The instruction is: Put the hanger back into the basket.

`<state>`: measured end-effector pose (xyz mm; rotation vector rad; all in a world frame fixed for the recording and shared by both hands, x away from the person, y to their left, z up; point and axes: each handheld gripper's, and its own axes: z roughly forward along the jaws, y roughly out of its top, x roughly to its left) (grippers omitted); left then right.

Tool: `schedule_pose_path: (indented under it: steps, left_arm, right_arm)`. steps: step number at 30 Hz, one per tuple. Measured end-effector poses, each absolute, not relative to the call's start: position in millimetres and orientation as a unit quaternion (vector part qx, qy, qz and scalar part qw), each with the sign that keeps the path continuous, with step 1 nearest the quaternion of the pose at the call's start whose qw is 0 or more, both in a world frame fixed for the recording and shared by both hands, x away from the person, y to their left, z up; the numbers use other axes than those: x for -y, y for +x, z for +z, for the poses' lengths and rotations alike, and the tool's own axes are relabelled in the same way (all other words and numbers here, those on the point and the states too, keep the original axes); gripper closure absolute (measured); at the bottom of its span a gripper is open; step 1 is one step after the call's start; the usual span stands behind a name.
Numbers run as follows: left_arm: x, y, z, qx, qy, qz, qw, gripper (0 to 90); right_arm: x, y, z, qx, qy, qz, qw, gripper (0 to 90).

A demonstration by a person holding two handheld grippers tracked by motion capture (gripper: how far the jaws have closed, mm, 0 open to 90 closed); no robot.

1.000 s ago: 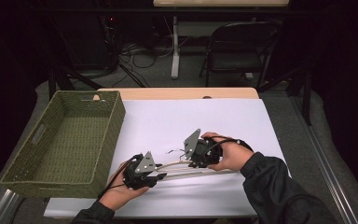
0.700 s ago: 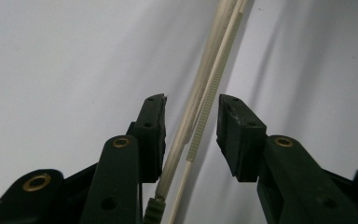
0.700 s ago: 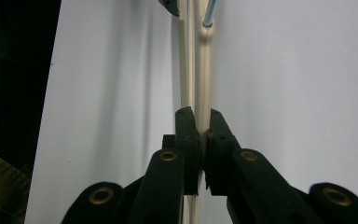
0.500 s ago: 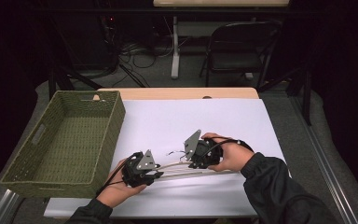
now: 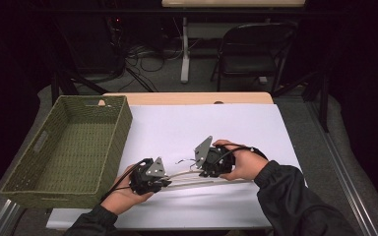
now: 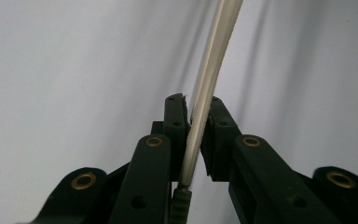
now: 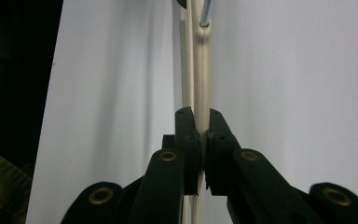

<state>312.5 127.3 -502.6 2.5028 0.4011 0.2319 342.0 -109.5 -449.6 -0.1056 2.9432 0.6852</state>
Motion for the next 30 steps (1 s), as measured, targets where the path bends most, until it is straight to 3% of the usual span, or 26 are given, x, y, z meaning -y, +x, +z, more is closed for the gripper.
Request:
schedule_pose_path:
  steps: [5, 8, 10, 12, 18, 30]
  left_arm:
    - [-126.9, 315.0, -502.6, -0.144, 0.943, 0.074, 0.292, 85.2]
    - [-127.1, 316.1, -502.2, -0.138, 0.945, 0.065, 0.290, 86.0]
    - [-127.1, 316.0, -502.2, -0.137, 0.945, 0.061, 0.290, 86.2]
    - [-128.3, 314.1, -500.6, -0.134, 0.945, 0.047, 0.295, 86.8]
    - [-131.1, 311.4, -494.9, -0.137, 0.940, 0.060, 0.307, 87.5]
    - [-144.8, 314.0, -483.0, -0.188, 0.910, 0.061, 0.364, 87.7]
  right_arm:
    - [109.4, 341.8, -449.4, -0.972, -0.034, 0.225, 0.056, 85.5]
    - [110.6, 340.6, -448.0, -0.971, -0.017, 0.232, 0.057, 72.0]
    - [112.4, 341.0, -446.4, -0.970, -0.010, 0.237, 0.060, 69.8]
    - [121.9, 342.2, -440.7, -0.963, 0.006, 0.258, 0.072, 61.9]
    - [149.8, 347.7, -428.8, -0.950, 0.052, 0.286, 0.117, 53.8]
    - [184.3, 351.1, -420.0, -0.940, 0.090, 0.296, 0.144, 53.6]
